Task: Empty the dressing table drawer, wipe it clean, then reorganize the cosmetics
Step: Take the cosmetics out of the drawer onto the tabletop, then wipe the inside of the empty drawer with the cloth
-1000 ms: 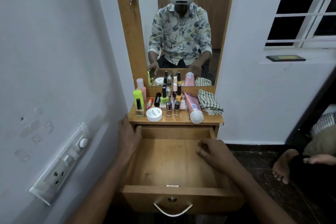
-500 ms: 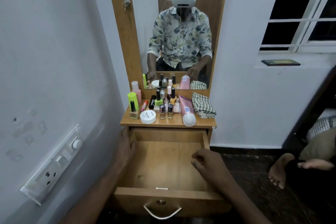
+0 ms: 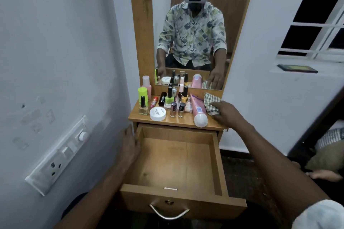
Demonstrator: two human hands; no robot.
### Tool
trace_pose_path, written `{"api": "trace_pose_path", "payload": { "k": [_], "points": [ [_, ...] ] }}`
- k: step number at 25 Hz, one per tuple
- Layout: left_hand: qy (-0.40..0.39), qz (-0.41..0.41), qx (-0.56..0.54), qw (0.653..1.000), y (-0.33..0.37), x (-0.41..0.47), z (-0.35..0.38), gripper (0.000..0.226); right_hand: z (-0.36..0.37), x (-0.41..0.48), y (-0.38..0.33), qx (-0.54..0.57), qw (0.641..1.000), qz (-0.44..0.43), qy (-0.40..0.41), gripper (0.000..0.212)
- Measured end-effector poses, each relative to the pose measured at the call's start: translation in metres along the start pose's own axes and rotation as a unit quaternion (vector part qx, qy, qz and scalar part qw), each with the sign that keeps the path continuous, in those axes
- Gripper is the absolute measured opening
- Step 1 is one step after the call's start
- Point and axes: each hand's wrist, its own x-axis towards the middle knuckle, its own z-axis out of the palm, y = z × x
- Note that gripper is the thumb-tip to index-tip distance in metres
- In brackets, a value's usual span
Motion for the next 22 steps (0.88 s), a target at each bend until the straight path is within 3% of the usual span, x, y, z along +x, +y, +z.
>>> {"api": "trace_pose_path", "payload": {
  "k": [2, 4, 6, 8, 9, 11, 13, 14, 18, 21, 22],
  "points": [
    [0.017, 0.008, -0.010, 1.000, 0.001, 0.002, -0.001, 0.059, 0.005, -0.001, -0.006, 0.021, 0.996, 0.011, 0.082, 0.031],
    [0.051, 0.042, -0.017, 0.998, 0.003, 0.001, -0.001, 0.047, -0.004, -0.012, -0.014, 0.113, 0.973, 0.071, 0.190, 0.021],
    [0.099, 0.072, -0.055, 0.991, 0.006, 0.000, -0.005, 0.032, -0.028, -0.037, -0.028, 0.258, 0.908, 0.160, 0.289, 0.027],
    [0.087, 0.093, -0.136, 0.982, 0.009, -0.001, -0.010, 0.032, -0.049, -0.071, -0.047, 0.367, 0.859, 0.177, 0.310, 0.026],
    [0.024, 0.090, -0.218, 0.971, 0.014, -0.004, -0.013, 0.039, -0.054, -0.088, -0.059, 0.420, 0.850, 0.153, 0.279, 0.023],
    [-0.169, 0.066, -0.395, 0.901, 0.030, -0.014, -0.016, 0.060, -0.048, -0.118, -0.093, 0.495, 0.849, 0.099, 0.154, 0.025],
    [-0.300, 0.035, -0.454, 0.838, 0.044, -0.020, -0.012, 0.063, -0.023, -0.137, -0.123, 0.497, 0.863, 0.083, 0.027, 0.030],
    [-0.322, 0.024, -0.450, 0.833, 0.049, -0.022, -0.009, 0.055, -0.009, -0.142, -0.133, 0.499, 0.862, 0.088, -0.016, 0.031],
    [-0.272, 0.024, -0.382, 0.883, 0.051, -0.028, -0.005, 0.047, 0.014, -0.133, -0.143, 0.504, 0.850, 0.063, -0.137, 0.035],
    [-0.283, 0.074, -0.240, 0.926, 0.031, -0.020, -0.027, 0.056, 0.019, -0.120, -0.149, 0.383, 0.905, 0.037, -0.179, 0.016],
    [-0.235, 0.074, -0.166, 0.955, 0.019, -0.012, -0.035, 0.060, 0.023, -0.115, -0.148, 0.301, 0.934, 0.011, -0.194, 0.011]
  ]
}}
